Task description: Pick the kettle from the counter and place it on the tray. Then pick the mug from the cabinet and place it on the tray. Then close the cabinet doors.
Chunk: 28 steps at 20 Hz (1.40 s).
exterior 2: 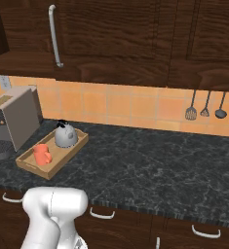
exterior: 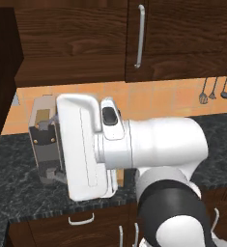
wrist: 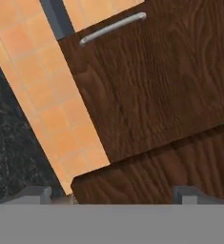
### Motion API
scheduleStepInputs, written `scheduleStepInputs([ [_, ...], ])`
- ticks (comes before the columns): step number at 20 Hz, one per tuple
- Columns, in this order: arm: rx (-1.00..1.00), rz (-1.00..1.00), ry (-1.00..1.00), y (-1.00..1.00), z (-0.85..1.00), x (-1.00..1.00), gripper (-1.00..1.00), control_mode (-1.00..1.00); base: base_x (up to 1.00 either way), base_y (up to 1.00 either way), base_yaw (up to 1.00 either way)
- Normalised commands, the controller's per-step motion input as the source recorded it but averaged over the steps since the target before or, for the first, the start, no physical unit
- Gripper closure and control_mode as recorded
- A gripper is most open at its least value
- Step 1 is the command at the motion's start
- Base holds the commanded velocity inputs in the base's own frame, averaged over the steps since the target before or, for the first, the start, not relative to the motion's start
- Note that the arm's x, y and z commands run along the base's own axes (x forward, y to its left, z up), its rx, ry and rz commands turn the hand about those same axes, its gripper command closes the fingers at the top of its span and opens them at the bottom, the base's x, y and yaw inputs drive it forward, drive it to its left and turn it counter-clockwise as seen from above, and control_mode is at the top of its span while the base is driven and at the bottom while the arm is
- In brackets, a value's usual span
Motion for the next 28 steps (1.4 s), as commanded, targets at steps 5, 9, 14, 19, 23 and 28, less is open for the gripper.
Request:
scheduleStepInputs([
  [5,-0.06,-0.09,-0.07,0.49,0.18,-0.75,-1.0,-1.0,0.0,0.0,0.0],
  [9,-0.24,-0.15,-0.24,0.68,0.02,-0.17,-1.0,-1.0,0.0,0.0,0.0],
  [14,-0.34,-0.18,-0.42,0.69,-0.05,0.1,-1.0,-1.0,0.0,0.0,0.0],
  [19,-0.13,-0.2,-0.22,0.39,-0.01,-0.03,-1.0,-1.0,0.0,0.0,0.0],
  [23,-0.01,-0.35,-0.02,0.37,-0.22,-0.05,-1.0,-1.0,0.0,0.0,0.0],
  [28,0.0,-0.31,0.0,0.34,-0.31,0.14,-1.0,-1.0,0.0,0.0,0.0],
])
